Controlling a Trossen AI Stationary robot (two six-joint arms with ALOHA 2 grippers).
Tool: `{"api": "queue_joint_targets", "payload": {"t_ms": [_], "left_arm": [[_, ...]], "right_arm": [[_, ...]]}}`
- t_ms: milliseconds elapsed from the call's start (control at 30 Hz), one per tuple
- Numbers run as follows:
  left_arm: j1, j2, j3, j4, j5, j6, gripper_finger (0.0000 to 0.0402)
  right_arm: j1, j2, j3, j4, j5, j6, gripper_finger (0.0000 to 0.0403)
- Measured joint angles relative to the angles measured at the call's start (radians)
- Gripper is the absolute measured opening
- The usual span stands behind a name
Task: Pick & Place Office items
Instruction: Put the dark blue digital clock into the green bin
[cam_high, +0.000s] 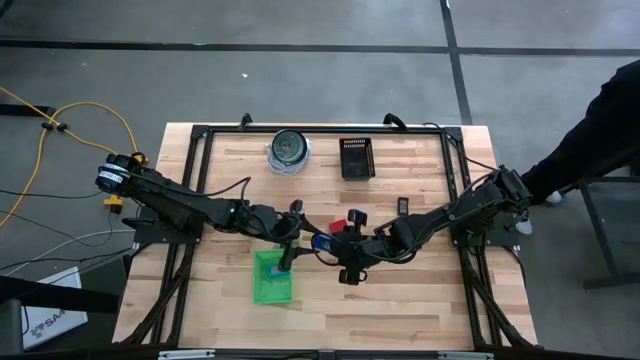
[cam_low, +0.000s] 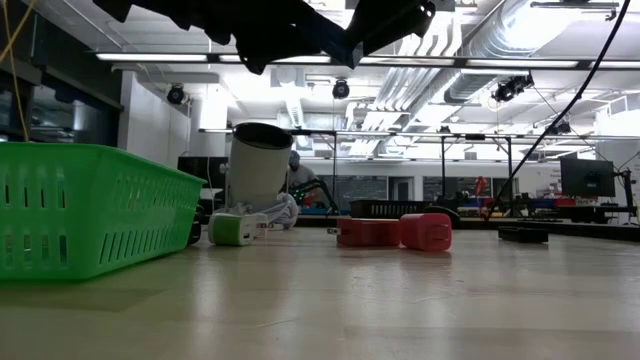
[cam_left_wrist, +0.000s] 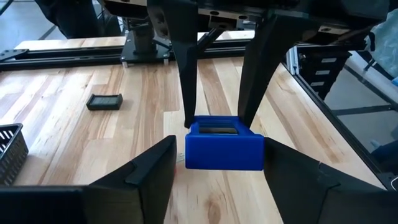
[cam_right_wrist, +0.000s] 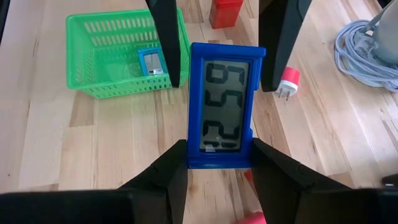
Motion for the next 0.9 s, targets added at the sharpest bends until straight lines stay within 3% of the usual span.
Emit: {"api": "queue_joint_targets", "payload": {"t_ms": [500, 900], "left_arm": [[0.000, 0.000, 0.000, 0.014, 0.000, 0.000, 0.0206], [0.000, 0.000, 0.000, 0.014, 0.000, 0.002, 0.0153]], "right_arm": [[0.000, 0.000, 0.000, 0.000, 0.000, 0.000, 0.0142], [0.000, 0.000, 0.000, 0.000, -0.001, 0.000, 0.0142]]}}
